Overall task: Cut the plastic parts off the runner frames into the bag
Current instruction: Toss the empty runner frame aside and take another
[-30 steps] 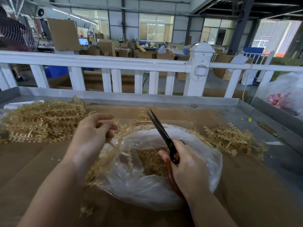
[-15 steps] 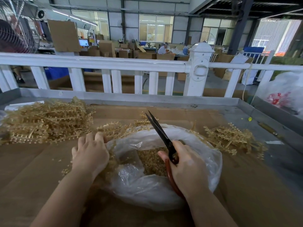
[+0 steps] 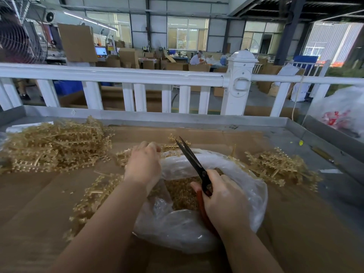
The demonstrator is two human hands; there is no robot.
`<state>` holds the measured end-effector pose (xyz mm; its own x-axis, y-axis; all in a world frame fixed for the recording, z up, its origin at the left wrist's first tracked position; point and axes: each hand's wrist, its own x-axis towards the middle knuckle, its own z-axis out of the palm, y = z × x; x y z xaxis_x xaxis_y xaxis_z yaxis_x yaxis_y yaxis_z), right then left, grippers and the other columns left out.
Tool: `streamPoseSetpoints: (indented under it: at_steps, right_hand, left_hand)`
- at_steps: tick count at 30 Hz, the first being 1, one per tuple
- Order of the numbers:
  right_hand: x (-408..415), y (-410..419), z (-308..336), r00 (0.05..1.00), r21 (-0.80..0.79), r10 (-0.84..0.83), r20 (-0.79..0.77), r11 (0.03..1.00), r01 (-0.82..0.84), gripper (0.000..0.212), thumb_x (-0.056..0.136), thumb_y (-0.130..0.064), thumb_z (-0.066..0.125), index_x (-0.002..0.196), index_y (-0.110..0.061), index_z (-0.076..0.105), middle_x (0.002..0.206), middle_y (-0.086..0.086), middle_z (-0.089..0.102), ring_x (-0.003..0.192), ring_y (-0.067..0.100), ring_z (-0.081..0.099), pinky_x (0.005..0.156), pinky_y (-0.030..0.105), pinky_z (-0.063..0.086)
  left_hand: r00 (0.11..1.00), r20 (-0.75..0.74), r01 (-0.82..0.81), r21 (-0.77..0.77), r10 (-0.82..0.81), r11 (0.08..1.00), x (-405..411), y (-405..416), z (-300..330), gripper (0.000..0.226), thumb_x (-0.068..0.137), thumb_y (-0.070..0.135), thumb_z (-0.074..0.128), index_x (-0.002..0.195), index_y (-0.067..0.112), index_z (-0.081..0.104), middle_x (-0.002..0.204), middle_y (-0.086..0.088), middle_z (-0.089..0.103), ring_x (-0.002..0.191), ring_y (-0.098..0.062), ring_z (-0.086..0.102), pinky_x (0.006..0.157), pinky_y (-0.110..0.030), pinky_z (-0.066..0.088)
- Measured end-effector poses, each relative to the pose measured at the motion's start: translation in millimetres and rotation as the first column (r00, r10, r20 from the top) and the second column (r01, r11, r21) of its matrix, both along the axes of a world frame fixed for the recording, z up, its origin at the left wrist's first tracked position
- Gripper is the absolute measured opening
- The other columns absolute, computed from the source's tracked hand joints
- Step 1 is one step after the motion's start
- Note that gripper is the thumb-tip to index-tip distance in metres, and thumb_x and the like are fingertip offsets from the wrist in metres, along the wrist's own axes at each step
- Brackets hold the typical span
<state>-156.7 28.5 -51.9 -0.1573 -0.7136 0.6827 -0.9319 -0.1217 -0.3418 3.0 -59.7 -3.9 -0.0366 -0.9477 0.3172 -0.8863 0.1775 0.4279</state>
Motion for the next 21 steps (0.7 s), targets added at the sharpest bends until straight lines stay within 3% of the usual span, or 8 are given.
streamPoseSetpoints:
  at_steps: [4,8,10,12,15,18,21]
  right_hand:
    - [-0.2,-0.2,-1.5,1.000,0.001,0.007,0.016,1.000,-0.007,0.025,0.081,-0.042,0.070,0.088,-0.019,0.064,0.065,-0.005,0.057,0.059,0.015,0.054,0.051,0.026,0.041]
    - [-1.0,-0.9,-2.8,1.000,0.027,0.022,0.017,0.999,-0.022,0.025,0.084,-0.044,0.065,0.091,-0.020,0.063,0.068,-0.006,0.057,0.061,0.012,0.052,0.054,0.023,0.039]
    - [-1.1,-1.8,-2.9,1.000,0.005,0.010,0.003,1.000,-0.010,0.024,0.082,-0.044,0.068,0.087,-0.021,0.063,0.065,-0.008,0.055,0.058,0.008,0.045,0.052,0.018,0.032]
    - [-0.7,-1.9,-2.5,1.000,-0.011,-0.008,-0.010,1.000,0.008,0.024,0.080,-0.043,0.071,0.084,-0.021,0.062,0.063,-0.009,0.054,0.058,0.005,0.039,0.051,0.017,0.028]
    - [-0.8,-1.9,-3.1,1.000,-0.025,-0.011,-0.015,1.000,0.010,0.024,0.079,-0.043,0.072,0.083,-0.022,0.061,0.063,-0.009,0.053,0.057,0.004,0.038,0.052,0.017,0.028]
    - [-1.0,-2.3,-3.1,1.000,-0.028,-0.003,-0.010,1.000,0.002,0.024,0.079,-0.043,0.072,0.083,-0.022,0.062,0.062,-0.009,0.053,0.056,0.005,0.039,0.051,0.017,0.027]
    - [-1.4,-1.5,-4.0,1.000,-0.017,0.015,0.006,1.000,-0.015,0.024,0.081,-0.043,0.070,0.084,-0.021,0.061,0.063,-0.008,0.053,0.056,0.009,0.048,0.050,0.021,0.035]
  left_hand:
    - [0.999,0.009,0.051,0.090,-0.052,0.995,-17.6,-9.1,-5.3,0.053,0.089,-0.014,0.037,0.134,0.010,0.049,0.124,-0.011,0.060,0.106,-0.024,0.059,0.092,-0.034,0.051]
    - [0.995,0.076,0.057,0.159,-0.070,0.986,-21.3,-15.4,-11.2,0.066,0.087,-0.017,0.034,0.144,0.016,0.040,0.124,-0.013,0.062,0.096,-0.024,0.064,0.082,-0.036,0.057]
    - [0.989,0.110,0.072,0.202,-0.096,0.977,-22.0,-17.3,-10.8,0.064,0.088,-0.012,0.033,0.145,0.017,0.038,0.130,-0.013,0.059,0.103,-0.025,0.061,0.094,-0.037,0.051]
    - [0.972,0.198,0.075,0.265,-0.130,0.961,-23.1,-16.5,-7.5,0.058,0.090,-0.002,0.036,0.145,0.015,0.036,0.133,-0.012,0.055,0.118,-0.026,0.051,0.111,-0.036,0.030]
    - [0.951,0.266,0.083,0.273,-0.158,0.958,-21.1,-14.7,-7.8,0.053,0.086,0.004,0.043,0.138,0.013,0.043,0.132,-0.010,0.052,0.125,-0.027,0.040,0.113,-0.035,0.015]
    - [0.971,0.199,0.089,0.215,-0.133,0.972,-17.8,-15.5,-15.5,0.051,0.086,0.001,0.046,0.135,0.016,0.049,0.134,-0.007,0.049,0.130,-0.028,0.034,0.114,-0.037,0.016]
    - [0.985,0.128,0.107,0.063,-0.115,0.992,-15.3,-16.5,-20.2,0.034,0.096,0.005,0.043,0.121,0.018,0.061,0.125,-0.003,0.057,0.119,-0.023,0.042,0.109,-0.036,0.027]
